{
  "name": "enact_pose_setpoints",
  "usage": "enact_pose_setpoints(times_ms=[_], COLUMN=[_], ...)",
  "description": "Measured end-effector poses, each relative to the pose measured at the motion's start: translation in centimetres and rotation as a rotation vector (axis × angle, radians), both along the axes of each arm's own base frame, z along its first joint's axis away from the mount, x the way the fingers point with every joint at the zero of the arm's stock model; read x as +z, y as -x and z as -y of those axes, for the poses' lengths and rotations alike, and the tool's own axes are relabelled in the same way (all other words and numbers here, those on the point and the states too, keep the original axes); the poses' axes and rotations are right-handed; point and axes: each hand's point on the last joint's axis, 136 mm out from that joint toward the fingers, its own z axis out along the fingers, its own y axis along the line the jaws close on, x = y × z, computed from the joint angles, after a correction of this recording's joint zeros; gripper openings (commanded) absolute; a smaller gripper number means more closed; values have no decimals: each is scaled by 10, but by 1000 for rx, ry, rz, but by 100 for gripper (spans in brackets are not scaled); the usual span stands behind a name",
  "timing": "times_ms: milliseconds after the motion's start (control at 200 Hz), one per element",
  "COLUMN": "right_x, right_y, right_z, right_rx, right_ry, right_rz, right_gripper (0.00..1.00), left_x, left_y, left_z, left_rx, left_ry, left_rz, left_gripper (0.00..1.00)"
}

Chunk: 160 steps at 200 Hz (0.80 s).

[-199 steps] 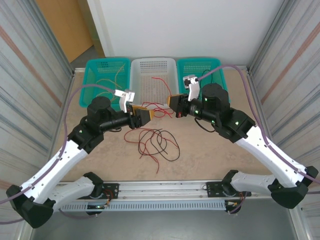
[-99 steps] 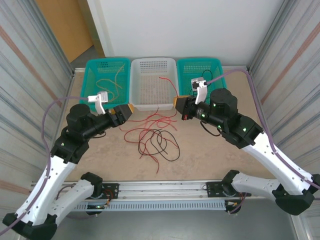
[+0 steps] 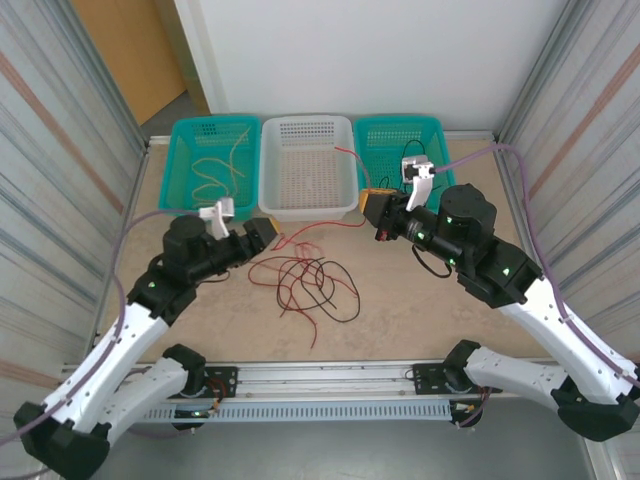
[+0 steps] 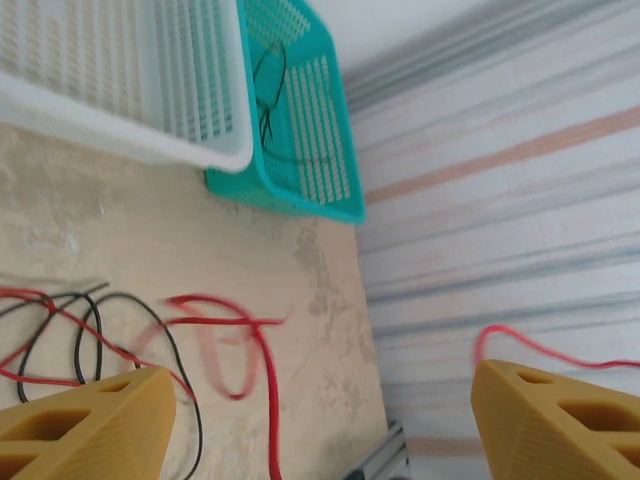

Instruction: Untangle the cables

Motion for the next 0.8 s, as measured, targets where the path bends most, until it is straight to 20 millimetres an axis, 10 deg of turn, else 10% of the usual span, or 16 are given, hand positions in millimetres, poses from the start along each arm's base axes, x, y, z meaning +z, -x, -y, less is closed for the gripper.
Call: enact_pose_setpoints(times_ms=[406, 631, 802], right_x=[5, 5, 5], right_y=[2, 0, -4], right_z=[-1, 0, 5], right_rx=[9, 2, -19], right_ry=[-37, -37, -43], right_rz=[-2, -2, -9], right_gripper=[0, 0, 1], left_x=[18, 22, 31], left_y=[4, 11, 12], left_z=[56, 64, 64], left_rx=[-229, -309, -326], left_ry=[-161, -197, -224], left_rz=[206, 277, 325], left_gripper=[76, 28, 11])
